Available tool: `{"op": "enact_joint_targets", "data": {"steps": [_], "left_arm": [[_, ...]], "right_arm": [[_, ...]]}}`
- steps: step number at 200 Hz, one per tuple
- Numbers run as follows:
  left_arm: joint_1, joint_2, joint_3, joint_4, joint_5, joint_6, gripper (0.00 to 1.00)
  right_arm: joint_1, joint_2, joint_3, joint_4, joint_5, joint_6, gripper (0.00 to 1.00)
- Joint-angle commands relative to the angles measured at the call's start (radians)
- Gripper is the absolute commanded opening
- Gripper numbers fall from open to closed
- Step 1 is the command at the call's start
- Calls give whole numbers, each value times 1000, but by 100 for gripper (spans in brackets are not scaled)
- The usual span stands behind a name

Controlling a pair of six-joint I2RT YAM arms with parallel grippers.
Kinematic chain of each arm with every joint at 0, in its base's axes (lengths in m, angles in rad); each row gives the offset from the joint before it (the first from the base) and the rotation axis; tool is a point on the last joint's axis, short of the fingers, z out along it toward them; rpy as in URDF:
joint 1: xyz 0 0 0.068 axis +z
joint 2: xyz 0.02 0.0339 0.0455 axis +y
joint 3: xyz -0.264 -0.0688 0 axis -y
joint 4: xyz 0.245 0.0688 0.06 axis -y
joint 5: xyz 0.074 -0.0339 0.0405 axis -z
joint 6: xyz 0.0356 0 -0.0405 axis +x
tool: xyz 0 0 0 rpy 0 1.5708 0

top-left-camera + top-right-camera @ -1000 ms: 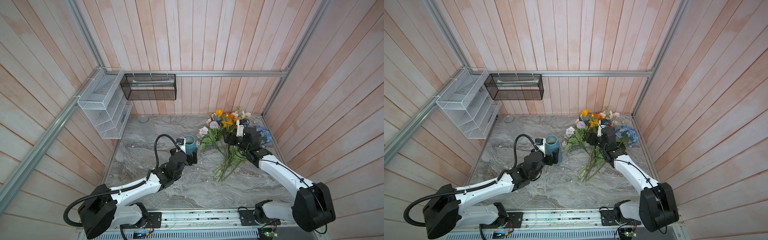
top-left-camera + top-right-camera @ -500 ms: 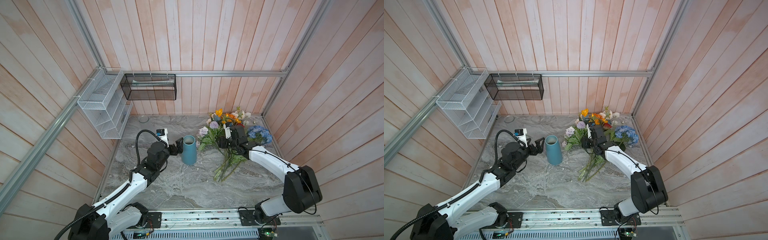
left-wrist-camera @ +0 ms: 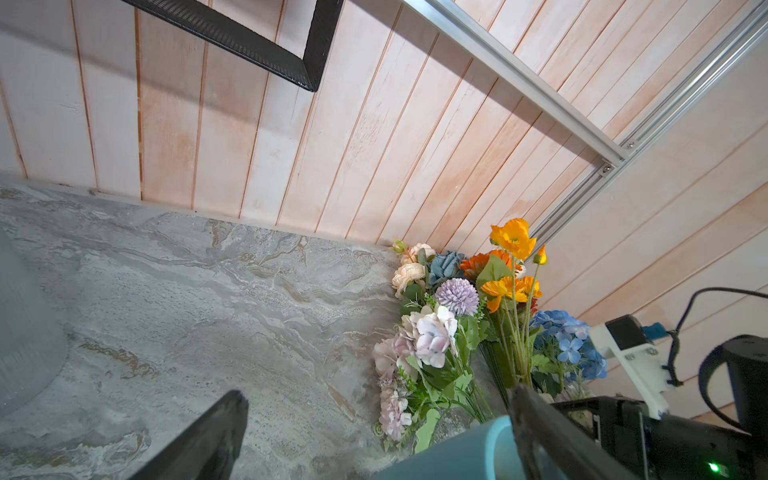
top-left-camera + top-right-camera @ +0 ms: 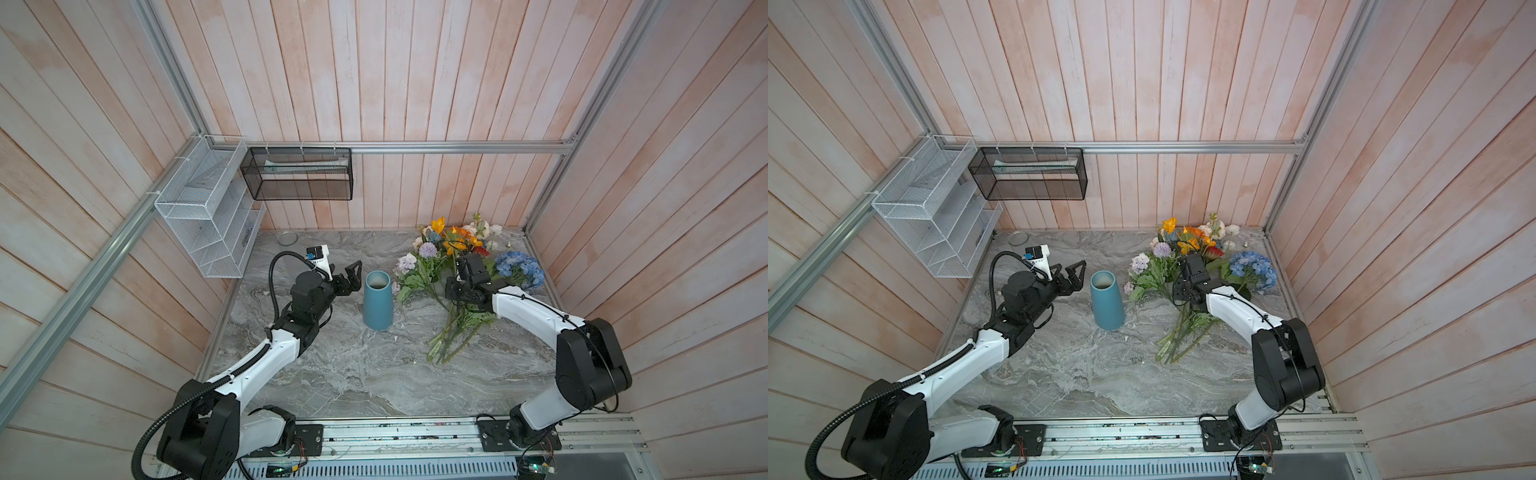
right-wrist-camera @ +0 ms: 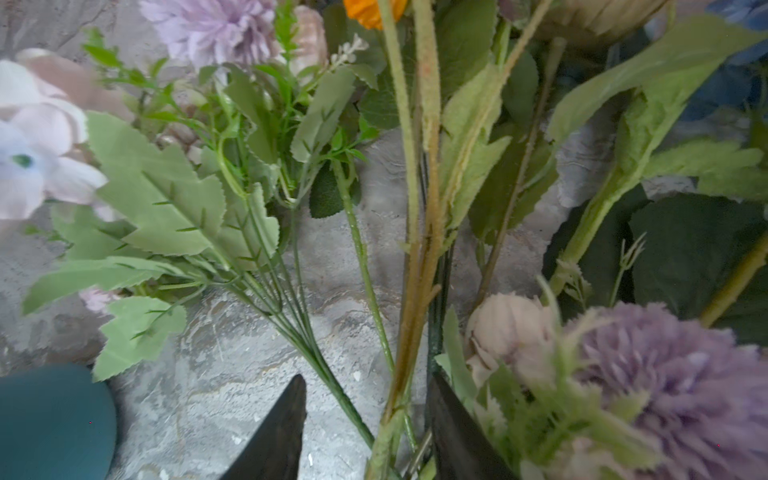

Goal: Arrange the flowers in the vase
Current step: 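Grasp the orange poppy stems with the right gripper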

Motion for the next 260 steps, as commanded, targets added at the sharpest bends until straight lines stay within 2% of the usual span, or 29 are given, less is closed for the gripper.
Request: {"op": "enact_joint_targets", "data": {"steps": [1, 63, 92, 117, 163, 194, 222, 260], "left_arm": [[5, -1, 8, 20, 12, -8, 100], [6, -27, -19, -5, -14, -13, 100], [6, -35, -27, -8, -18, -11, 100], [6, -33, -27, -7, -22, -13, 100], [6, -25, -27, 6, -19, -28, 100], [7, -20, -21, -5, -50, -44, 100], [7, -20, -24, -12, -127, -83, 100], [9, -26, -37, 0, -66, -65, 100]], "right_arm": [[-23, 35, 8, 17, 3, 45, 46], [-47, 152, 81, 59, -29, 53, 27], [-64, 140, 75, 93, -57, 63, 9], [-62, 100, 68, 95, -62, 58, 0], [-67, -23, 22, 123, -62, 50, 0], [-102, -117, -31, 209, -143, 65, 0], [-129, -195, -52, 279, -229, 38, 0], [-156, -253, -12, 349, -340, -2, 0]]}}
